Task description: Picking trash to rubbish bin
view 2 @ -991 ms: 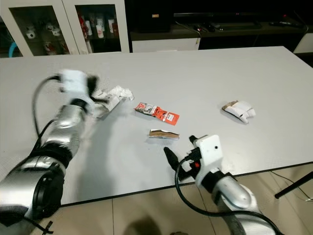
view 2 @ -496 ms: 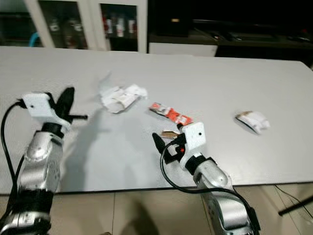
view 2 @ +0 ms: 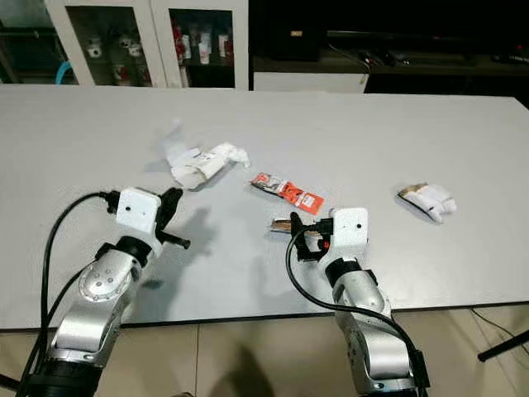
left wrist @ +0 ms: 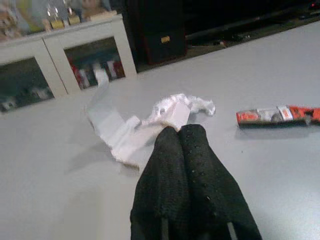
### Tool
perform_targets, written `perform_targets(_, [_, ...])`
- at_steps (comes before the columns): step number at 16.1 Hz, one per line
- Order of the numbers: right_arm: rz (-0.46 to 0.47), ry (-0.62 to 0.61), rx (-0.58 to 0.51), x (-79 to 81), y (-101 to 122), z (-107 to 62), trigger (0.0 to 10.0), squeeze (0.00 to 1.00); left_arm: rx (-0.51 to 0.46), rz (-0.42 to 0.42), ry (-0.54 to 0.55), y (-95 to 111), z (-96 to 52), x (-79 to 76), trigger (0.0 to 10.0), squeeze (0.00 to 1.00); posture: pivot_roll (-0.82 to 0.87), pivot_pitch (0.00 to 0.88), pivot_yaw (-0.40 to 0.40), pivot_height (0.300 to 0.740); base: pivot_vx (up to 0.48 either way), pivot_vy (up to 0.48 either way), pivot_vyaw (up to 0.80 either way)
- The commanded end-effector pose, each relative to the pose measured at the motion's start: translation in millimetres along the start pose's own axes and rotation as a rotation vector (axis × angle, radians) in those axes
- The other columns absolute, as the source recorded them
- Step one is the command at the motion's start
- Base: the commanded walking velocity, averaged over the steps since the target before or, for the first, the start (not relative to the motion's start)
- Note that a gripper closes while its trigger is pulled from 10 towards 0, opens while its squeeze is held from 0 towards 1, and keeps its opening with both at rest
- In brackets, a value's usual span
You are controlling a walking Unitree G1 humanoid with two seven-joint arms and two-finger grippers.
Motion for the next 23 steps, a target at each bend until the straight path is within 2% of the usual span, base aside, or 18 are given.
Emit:
perform_targets(1, [0.001,-0.009,0.001,-1.9,-3.3,-1.3,10.0,0.0,0.004,0.028,0.019,3.9,0.0,2.1,10.0,0.0,-0.04,0.0,-0.015,0.74,0.0,0.0,0.0])
perform_targets(3, [0.001,0.003,0.004,0.3,-4.6,-0.3,10.0,0.0,0.003,0.046,0.035,6.2,0.6,5.4,10.0,0.0,-0.04,0.0,-0.02,0.74,0.122,0.0,0.0])
perform_targets(6, [-0.007,0.06,-0.008,5.8,0.6,9.0,10.0,0.0,-0.01,0.087,0.094,17.4,2.8,24.9,10.0,0.0,-0.02,0.0,-0.036,0.74,0.308,0.0,0.0])
perform_targets(10, [-0.035,0.118,-0.001,13.0,2.2,14.1,10.0,0.0,-0.002,0.104,0.124,20.3,4.5,38.3,10.0,0.0,-0.01,0.0,-0.042,0.74,0.367,0.0,0.0])
perform_targets(23, [-0.005,0.092,-0.014,11.7,-1.9,14.2,10.0,0.0,0.007,0.132,0.102,24.5,6.9,43.7,10.0,0.0,0.01,0.0,-0.01,0.74,0.397,0.0,0.0])
Point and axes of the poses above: a point about 5 cm out from each wrist's last joint towards the gripper, its own z axis pointing out of the wrist towards the gripper, its own y axis along the axis of the wrist's last joint, x = y × z, the point moved 5 cm from there along z, pointing out of the wrist towards the gripper, and after that the axes turned 3 degrees about z, right-handed, at the moved point
